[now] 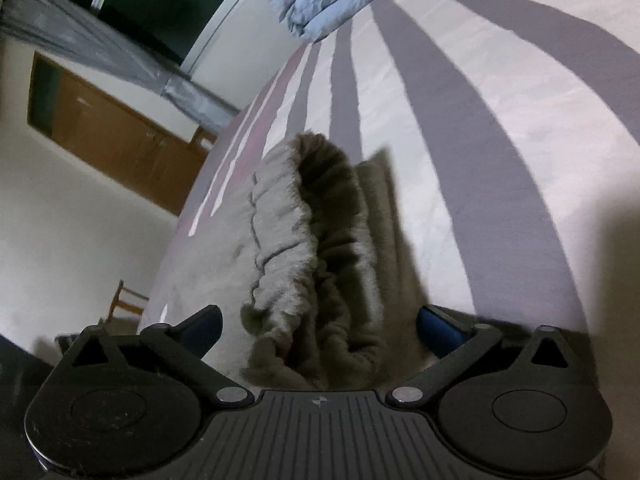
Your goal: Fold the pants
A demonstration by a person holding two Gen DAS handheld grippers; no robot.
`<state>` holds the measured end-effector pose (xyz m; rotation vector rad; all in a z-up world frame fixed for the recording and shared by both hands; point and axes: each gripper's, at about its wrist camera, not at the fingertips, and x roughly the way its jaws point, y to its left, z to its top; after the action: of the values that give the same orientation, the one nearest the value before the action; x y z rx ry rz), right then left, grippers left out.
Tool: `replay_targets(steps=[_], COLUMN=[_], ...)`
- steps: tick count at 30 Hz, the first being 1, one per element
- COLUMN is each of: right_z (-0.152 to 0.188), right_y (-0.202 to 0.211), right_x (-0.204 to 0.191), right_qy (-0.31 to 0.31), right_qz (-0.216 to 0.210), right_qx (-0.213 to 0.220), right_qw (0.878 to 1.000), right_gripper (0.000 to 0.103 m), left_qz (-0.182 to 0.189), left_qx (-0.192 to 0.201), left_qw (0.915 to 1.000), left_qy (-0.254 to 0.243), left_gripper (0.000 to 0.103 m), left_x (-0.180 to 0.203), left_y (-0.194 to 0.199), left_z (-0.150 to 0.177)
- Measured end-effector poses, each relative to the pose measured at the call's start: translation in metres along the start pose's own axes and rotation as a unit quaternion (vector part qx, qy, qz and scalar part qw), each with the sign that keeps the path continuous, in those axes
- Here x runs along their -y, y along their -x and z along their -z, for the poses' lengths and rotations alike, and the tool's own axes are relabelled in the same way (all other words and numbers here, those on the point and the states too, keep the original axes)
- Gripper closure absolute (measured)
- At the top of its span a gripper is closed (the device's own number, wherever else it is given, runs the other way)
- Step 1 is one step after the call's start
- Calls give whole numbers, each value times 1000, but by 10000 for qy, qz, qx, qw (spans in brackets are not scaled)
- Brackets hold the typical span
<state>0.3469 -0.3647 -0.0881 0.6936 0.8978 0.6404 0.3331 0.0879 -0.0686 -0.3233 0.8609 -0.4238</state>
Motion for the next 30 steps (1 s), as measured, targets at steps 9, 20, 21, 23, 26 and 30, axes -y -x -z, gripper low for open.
replay_targets(steps=[9, 20, 21, 23, 26, 30], right_z=[-12, -26, -28, -30, -32, -50], right_y=[-23, -46, -47, -44, -35, -29], right_x=[6, 13, 12, 13, 9, -4], right_qy=[-46, -178, -192, -161, 71, 161], right_qz=[-485, -835, -789, -678, -771, -1006], right_qx=[-251, -487, -461, -498, -629, -463], right_qw=[9985, 9952, 9956, 9963, 9950, 9937], right_gripper=[18, 26, 33, 47, 52, 53], left_qz=[637, 1779, 1813, 1944, 2024, 2141], left_qx=[-301, -190, -132, -39, 20, 207], left_qw=[9975, 9772, 9759, 9719, 9719, 9710], left_qy=[72, 1147, 1206, 1326, 1203, 1044], left_gripper=[22, 75, 78, 82, 85, 87], left_x=[-21, -39, -42, -47, -43, -34], left_y=[-8, -40, -39, -36, -27, -14], left_z=[-14, -1, 0, 4, 3, -21])
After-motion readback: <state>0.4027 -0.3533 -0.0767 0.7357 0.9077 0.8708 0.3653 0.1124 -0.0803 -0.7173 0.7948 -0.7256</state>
